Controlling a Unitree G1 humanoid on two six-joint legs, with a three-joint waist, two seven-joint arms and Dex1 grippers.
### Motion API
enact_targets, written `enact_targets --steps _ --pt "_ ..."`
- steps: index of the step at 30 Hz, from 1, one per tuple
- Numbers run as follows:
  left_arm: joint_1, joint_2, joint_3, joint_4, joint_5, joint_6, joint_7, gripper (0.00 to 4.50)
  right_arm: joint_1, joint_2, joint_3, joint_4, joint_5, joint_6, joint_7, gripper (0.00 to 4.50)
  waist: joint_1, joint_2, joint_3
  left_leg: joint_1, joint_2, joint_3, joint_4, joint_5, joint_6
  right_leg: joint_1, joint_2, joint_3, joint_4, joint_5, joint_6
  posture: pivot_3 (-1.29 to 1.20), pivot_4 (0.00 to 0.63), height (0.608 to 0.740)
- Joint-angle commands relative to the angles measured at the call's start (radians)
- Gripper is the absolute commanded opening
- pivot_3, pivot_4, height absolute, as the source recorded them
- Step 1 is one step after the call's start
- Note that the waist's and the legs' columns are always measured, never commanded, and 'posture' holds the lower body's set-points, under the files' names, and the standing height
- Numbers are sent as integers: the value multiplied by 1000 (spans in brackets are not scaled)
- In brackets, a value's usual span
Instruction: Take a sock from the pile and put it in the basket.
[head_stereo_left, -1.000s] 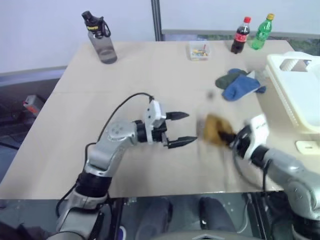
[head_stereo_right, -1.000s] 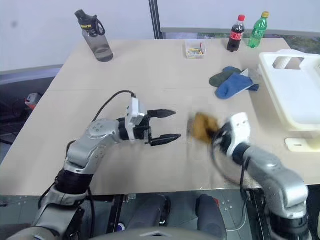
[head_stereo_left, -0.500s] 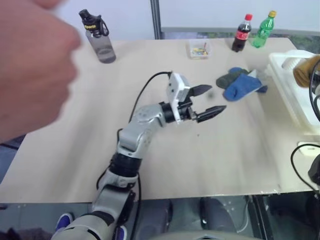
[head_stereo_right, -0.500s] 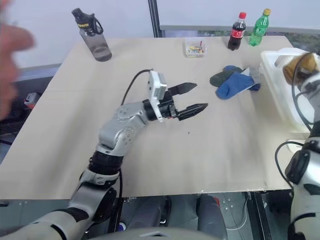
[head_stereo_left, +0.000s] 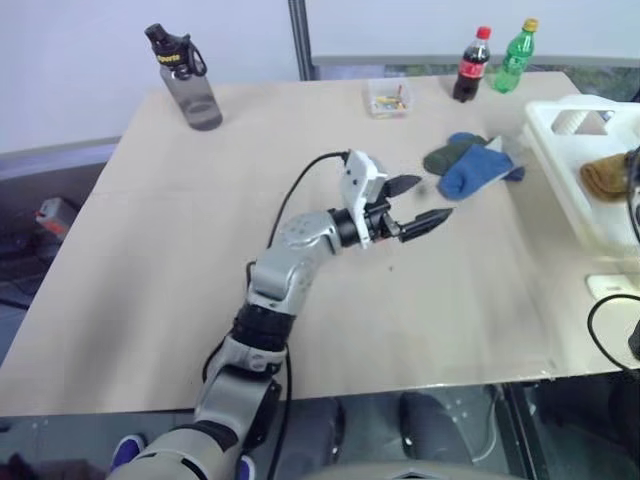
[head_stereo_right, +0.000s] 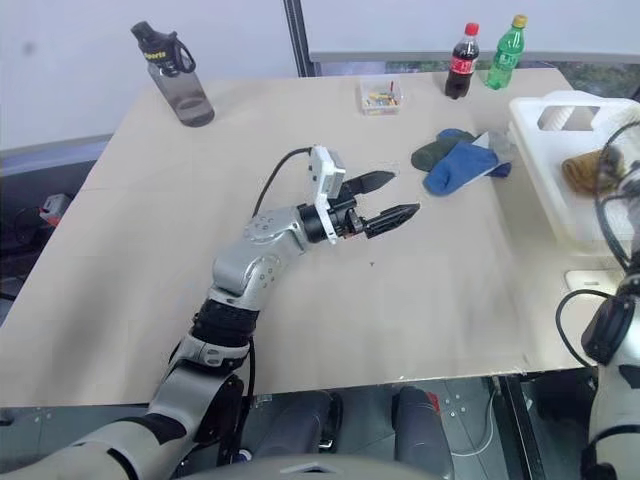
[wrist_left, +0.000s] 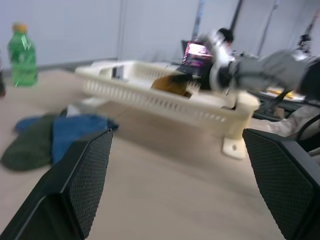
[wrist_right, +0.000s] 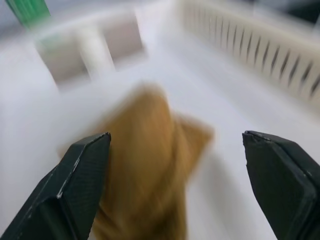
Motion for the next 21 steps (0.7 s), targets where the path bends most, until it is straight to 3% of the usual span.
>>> enact_targets --steps 1,5,11,15,21 --pt "-33 34 37 23 -9 0 -29 4500 166 17 11 -459 46 113 9 4475 0 0 0 0 0 0 0 0 0 0 0 0 0 0 0 0 150 740" --pt "-25 119 57 52 7 -32 -82 4500 475 7 107 -977 50 203 78 4475 -2 1 -1 -1 0 -2 0 0 0 -2 1 -1 0 -1 1 0 150 740" --pt "112 354 145 -78 -38 27 -195 4500 922 120 235 -1454 54 277 69 4475 -2 1 -1 0 2 -2 0 -1 1 -2 2 0 2 -1 1 0 150 740" --pt "219 462 196 -185 -88 82 -231 4500 1077 152 266 -1547 28 269 84 4475 2 1 -1 -1 1 -1 0 -1 1 -3 0 1 2 -1 1 0 150 740" --pt "320 541 252 -285 -148 155 -241 4500 1067 143 256 -1535 19 266 129 4475 8 0 0 5 0 -4 4 -3 4 6 -1 -3 1 -3 6 0 150 740"
